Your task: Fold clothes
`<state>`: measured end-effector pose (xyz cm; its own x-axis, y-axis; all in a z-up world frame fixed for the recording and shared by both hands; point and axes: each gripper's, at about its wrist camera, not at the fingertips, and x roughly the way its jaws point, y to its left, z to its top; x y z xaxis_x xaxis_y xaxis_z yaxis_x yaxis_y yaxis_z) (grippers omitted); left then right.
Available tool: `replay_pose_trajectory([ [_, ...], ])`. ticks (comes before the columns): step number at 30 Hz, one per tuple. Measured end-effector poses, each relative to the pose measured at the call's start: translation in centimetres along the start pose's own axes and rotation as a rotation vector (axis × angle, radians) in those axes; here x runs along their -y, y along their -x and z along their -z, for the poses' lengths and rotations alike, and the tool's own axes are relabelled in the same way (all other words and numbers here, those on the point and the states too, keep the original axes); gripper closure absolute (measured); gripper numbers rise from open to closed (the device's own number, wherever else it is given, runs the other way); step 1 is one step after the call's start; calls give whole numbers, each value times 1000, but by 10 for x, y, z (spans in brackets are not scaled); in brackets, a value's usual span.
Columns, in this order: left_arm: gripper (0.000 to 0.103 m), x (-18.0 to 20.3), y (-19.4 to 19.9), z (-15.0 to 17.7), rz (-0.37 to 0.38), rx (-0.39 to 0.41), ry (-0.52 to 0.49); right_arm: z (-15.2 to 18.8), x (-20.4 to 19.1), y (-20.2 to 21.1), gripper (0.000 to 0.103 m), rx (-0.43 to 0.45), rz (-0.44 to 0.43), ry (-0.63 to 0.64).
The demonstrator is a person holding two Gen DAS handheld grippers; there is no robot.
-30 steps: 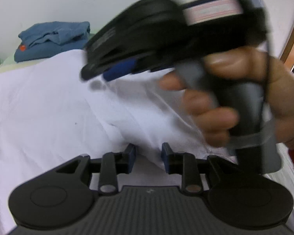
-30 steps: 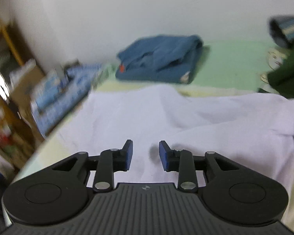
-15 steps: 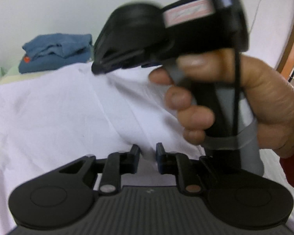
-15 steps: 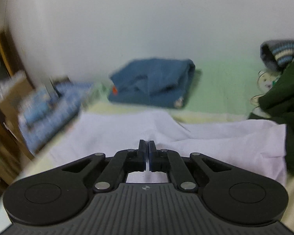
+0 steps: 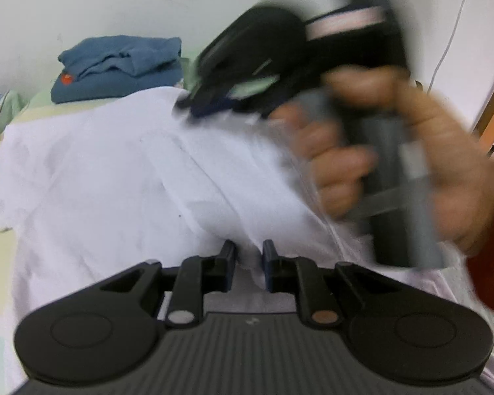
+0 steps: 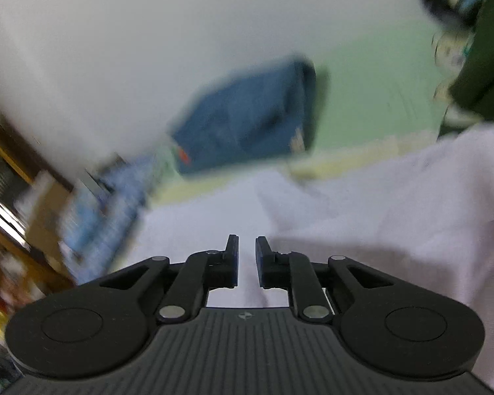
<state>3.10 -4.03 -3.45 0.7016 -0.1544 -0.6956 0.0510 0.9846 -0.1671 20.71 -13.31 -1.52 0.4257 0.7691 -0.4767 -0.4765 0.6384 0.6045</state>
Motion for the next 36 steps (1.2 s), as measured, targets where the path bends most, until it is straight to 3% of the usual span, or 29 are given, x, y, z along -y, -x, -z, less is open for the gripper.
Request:
replay_pose_trajectory([
  [3,86,-2,3,1,19,-2,-12,0,5,72,81,112,23,-4],
  [5,86,-6,-1,0,48,-16,-6,17,13,124,76,187,134,19],
  [12,86,-25,-13,-9,118,-50,-13,149,-9,227,72,94,412,29],
  [18,86,-18,-11,-13,108,-68,-82,264,-28,314,71,9,648,37],
  [22,86,-12,-10,-13,76,-72,-88,292,-39,333,67,-38,687,87],
  [29,87,-6,-10,-16,31,-80,-68,314,-29,325,68,-112,711,197],
  [35,89,3,-11,-19,3,-75,-97,319,-26,323,79,-79,671,224],
  [36,90,3,-12,-21,-2,-77,-94,319,-25,323,86,-72,665,221],
])
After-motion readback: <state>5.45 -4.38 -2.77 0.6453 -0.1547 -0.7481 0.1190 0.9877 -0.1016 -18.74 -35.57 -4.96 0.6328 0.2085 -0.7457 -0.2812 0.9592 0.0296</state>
